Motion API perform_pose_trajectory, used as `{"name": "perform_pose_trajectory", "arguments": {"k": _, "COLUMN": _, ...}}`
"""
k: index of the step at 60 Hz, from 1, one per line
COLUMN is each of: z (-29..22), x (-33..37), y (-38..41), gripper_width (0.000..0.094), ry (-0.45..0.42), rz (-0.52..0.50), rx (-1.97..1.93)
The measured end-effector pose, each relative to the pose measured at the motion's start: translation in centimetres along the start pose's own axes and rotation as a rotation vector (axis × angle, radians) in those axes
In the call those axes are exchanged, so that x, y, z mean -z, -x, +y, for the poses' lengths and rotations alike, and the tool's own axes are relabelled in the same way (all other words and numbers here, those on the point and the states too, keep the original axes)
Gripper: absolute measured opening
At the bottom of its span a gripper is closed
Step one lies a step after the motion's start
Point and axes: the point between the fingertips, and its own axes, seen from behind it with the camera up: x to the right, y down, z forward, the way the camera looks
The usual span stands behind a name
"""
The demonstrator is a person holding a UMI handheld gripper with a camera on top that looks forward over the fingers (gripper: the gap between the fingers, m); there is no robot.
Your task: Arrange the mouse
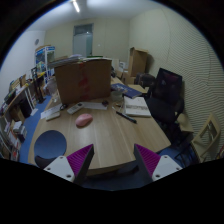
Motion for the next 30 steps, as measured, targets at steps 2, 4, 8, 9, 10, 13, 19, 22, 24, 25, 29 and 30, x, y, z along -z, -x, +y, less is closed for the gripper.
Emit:
{"name": "perform_pose_trajectory", "arguments": {"k": 2, "z": -0.3, "x": -1.1, "y": -0.8, "gripper_width": 0.0822, "ry": -0.005, "rz": -0.007, "rx": -0.006}}
{"name": "perform_pose_trajectory", "arguments": {"k": 4, "z": -0.5, "x": -1.5, "y": -0.2, "gripper_width": 0.0818, "ry": -0.009, "rz": -0.015, "rx": -0.015}}
{"name": "perform_pose_trajectory", "arguments": {"k": 8, "z": -0.6, "x": -2.8, "y": 1.8, "gripper_width": 0.0818, "ry": -0.006, "rz": -0.046, "rx": -0.033}}
{"name": "perform_pose_trajectory", "arguments": {"k": 9, "z": -0.6, "x": -3.1, "y": 2.4, "gripper_width": 0.0821, "ry": -0.006, "rz": -0.056, "rx": -0.036}}
{"name": "perform_pose_trajectory", "arguments": {"k": 10, "z": -0.5, "x": -2.4, "y": 4.1, "gripper_width": 0.0824, "ry": -0.005, "rz": -0.064, "rx": -0.039}}
{"name": "perform_pose_trajectory", "arguments": {"k": 13, "z": -1.2, "x": -3.7, "y": 6.3, "gripper_width": 0.0827, "ry": -0.034, "rz": -0.106, "rx": -0.033}}
{"name": "perform_pose_trajectory", "arguments": {"k": 19, "z": -1.0, "x": -7.4, "y": 10.8, "gripper_width": 0.0826, "ry": -0.031, "rz": -0.192, "rx": 0.018}}
{"name": "perform_pose_trajectory", "arguments": {"k": 22, "z": -0.8, "x": -9.9, "y": 12.8, "gripper_width": 0.0815, "ry": -0.020, "rz": -0.216, "rx": 0.039}}
{"name": "perform_pose_trajectory", "arguments": {"k": 24, "z": -0.7, "x": -12.0, "y": 13.3, "gripper_width": 0.0821, "ry": -0.016, "rz": -0.236, "rx": 0.052}}
{"name": "perform_pose_trajectory", "arguments": {"k": 25, "z": -0.8, "x": -13.4, "y": 13.5, "gripper_width": 0.0816, "ry": -0.014, "rz": -0.246, "rx": 0.058}}
{"name": "perform_pose_trajectory", "arguments": {"k": 29, "z": -0.9, "x": -16.7, "y": 15.4, "gripper_width": 0.0822, "ry": -0.012, "rz": -0.264, "rx": 0.086}}
{"name": "perform_pose_trajectory", "arguments": {"k": 30, "z": -0.9, "x": -17.6, "y": 15.7, "gripper_width": 0.0822, "ry": -0.011, "rz": -0.264, "rx": 0.091}}
